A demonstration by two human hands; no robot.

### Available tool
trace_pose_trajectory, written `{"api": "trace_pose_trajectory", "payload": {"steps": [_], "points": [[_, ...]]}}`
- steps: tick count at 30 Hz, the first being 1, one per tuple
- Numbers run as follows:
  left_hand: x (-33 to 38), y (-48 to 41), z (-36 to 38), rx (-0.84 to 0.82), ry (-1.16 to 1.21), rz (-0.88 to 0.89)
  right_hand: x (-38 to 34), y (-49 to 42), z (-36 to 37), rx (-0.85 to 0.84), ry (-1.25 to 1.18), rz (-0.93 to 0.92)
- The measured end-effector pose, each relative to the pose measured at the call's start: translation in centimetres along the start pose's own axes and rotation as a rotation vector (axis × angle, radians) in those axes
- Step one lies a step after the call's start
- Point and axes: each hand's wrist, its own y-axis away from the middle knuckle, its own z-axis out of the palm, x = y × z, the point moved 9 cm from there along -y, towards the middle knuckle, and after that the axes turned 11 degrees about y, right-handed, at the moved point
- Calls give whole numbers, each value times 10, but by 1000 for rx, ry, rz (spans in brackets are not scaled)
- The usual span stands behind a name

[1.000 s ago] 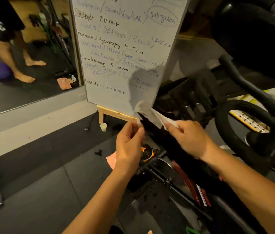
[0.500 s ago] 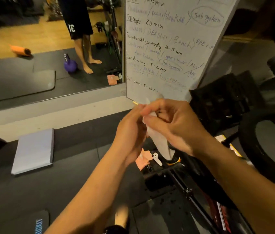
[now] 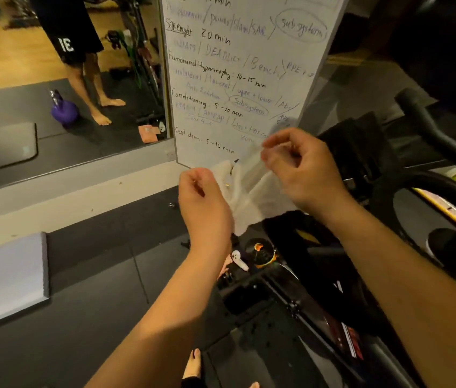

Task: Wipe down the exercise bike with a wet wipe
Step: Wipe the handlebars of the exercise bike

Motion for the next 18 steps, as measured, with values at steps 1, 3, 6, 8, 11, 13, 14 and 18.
{"api": "trace_pose_trajectory", "payload": {"steps": [1, 3, 6, 8, 11, 13, 14, 18], "points": [[-7, -1, 5, 15, -82, 38, 10, -7, 15, -1, 71, -2], [-39, 5, 23, -58, -191, -36, 45, -9, 44, -46, 65, 131], [-88, 35, 29, -226, -373, -160, 82, 9, 50, -173, 83, 249], [-101, 68, 31, -396, -346, -174, 101, 30, 42, -388, 289, 166], [-105, 117, 40, -659, -309, -271, 132, 89, 33, -790, 571, 199], [-94, 103, 33, -607, -369, -219, 131, 86, 14, -831, 803, 141], [-79, 83, 26, -506, -356, -136, 118, 71, 4, -749, 847, 87], [-5, -7, -4, -32, -163, 151, 39, -8, -40, -45, 316, 69]]}}
